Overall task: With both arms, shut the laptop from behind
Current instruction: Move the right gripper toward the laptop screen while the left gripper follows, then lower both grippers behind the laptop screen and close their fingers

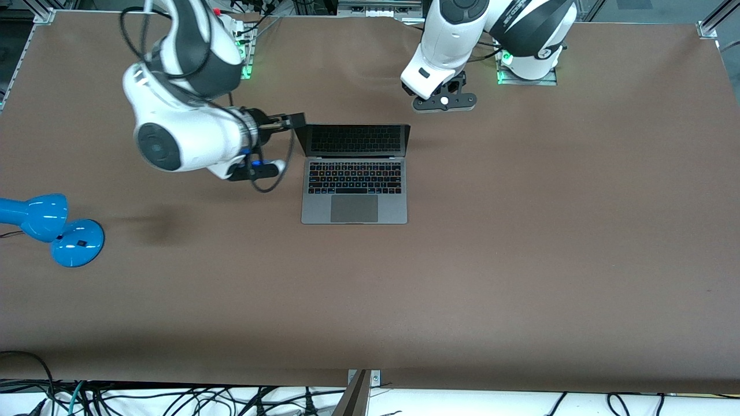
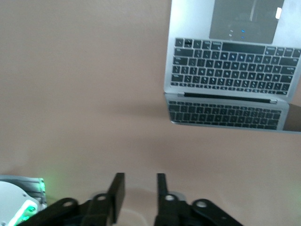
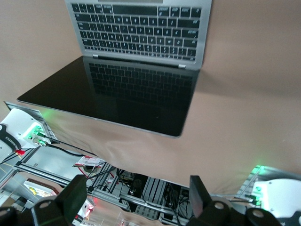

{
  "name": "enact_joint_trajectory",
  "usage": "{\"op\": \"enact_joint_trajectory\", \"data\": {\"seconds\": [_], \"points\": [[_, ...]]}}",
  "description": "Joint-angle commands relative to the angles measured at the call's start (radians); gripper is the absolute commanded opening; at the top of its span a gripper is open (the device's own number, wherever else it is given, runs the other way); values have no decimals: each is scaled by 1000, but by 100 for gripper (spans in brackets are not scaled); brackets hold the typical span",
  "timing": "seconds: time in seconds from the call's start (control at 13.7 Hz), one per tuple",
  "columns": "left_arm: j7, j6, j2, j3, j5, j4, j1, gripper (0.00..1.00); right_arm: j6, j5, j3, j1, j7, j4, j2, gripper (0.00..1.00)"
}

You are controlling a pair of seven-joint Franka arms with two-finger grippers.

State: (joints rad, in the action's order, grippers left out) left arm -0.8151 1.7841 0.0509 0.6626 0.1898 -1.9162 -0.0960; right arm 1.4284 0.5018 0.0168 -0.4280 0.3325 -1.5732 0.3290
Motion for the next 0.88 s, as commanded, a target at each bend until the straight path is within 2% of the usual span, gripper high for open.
{"op": "enact_joint_trajectory", "data": {"seconds": [0.0, 0.07, 0.15, 0.44, 0.58, 0.8], "points": [[-7, 15, 26, 9, 45, 0, 2, 0, -8, 17, -8, -34, 45, 5, 16, 67], [-7, 15, 38, 15, 53, 0, 2, 0, -14, 17, -8, -40, 48, -1, 18, 56], [-7, 15, 50, 20, 69, 0, 4, 0, -25, 17, -8, -44, 72, -11, 18, 52], [-7, 17, 81, 26, 76, 0, -8, 0, -89, 17, -8, -74, 92, -14, 71, 19], [-18, 40, 105, 26, 80, 0, -22, 0, -94, 17, -8, -81, 92, -14, 93, 13], [-44, 96, 155, 26, 79, 0, -42, 0, -94, 17, -8, -89, 92, -14, 105, 13]]}}
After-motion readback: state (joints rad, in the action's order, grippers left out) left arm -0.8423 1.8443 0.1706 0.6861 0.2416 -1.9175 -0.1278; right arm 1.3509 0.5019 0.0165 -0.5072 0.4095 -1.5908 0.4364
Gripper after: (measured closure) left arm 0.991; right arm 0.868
